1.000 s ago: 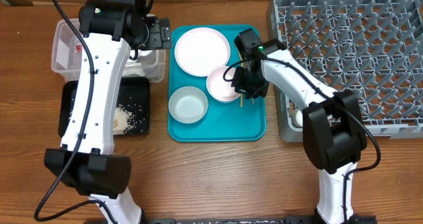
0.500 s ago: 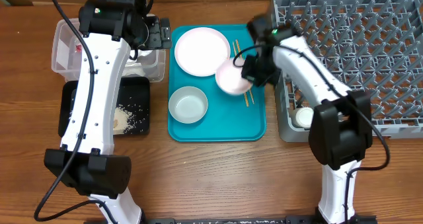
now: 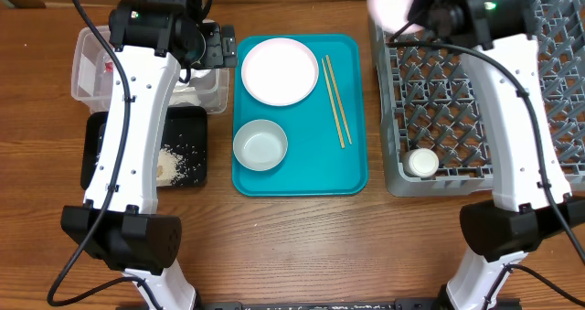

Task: Sort waste into correct bins and load items into the dishwasher
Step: 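Carry the pink bowl with the right gripper and stand it in the rack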

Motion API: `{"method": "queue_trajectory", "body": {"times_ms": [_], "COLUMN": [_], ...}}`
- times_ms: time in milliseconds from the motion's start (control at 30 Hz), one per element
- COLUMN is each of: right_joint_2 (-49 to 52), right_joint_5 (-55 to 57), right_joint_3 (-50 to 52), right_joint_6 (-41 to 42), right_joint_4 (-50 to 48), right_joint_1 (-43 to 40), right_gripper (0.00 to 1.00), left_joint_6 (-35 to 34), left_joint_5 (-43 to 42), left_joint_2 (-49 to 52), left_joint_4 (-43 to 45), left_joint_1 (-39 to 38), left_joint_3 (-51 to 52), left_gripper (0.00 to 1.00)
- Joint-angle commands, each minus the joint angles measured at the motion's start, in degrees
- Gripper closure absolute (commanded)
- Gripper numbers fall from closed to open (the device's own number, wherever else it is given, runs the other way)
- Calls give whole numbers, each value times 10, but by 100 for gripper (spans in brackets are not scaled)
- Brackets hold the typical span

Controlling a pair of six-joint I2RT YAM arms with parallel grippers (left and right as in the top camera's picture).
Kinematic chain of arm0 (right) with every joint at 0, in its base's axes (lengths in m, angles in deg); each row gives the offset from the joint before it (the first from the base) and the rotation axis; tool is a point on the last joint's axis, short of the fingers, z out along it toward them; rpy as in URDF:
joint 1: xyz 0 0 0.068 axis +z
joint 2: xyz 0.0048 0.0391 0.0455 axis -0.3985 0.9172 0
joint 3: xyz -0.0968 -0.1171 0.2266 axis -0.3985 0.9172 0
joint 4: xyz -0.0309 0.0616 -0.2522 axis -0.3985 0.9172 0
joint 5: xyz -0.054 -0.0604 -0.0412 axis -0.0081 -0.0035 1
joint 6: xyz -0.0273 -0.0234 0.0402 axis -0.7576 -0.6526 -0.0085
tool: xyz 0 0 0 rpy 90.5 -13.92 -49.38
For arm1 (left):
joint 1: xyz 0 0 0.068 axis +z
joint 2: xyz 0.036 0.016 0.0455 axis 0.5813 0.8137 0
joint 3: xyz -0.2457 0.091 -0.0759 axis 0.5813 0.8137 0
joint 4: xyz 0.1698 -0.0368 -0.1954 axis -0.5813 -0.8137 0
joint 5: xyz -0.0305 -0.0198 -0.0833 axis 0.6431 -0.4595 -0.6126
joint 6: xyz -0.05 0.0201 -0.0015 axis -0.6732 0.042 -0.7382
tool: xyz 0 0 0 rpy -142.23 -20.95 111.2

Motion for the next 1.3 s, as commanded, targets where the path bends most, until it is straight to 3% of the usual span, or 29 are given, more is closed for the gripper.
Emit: {"method": "queue_trajectory", "body": {"times_ms": [0, 200, 300, 400, 1267], "right_joint_2": [48, 133, 167, 203, 252], "right_joint_5": [230, 285, 329, 389, 336], "right_joint_3": [19, 22, 22, 22, 22], "right_joint_6": [-12, -180, -223, -228, -222], "right_joint_4": [-28, -106, -125, -123, -140], "right_joint_1": [-6, -9, -9, -6, 22], "right_gripper": [96, 96, 96, 96, 96], "left_joint_6": [-9, -9, -9, -9, -10], "left_joint_5": [4, 4, 4, 4, 4], "left_joint_2": [-10, -10, -10, -10, -10], "left_joint_4": [1, 1, 1, 1, 1], "left_joint_1": [-1, -1, -1, -1, -1], "left_joint_3": [-8, -8, -8, -8, -8], "left_gripper": [0, 0, 0, 0, 0]}}
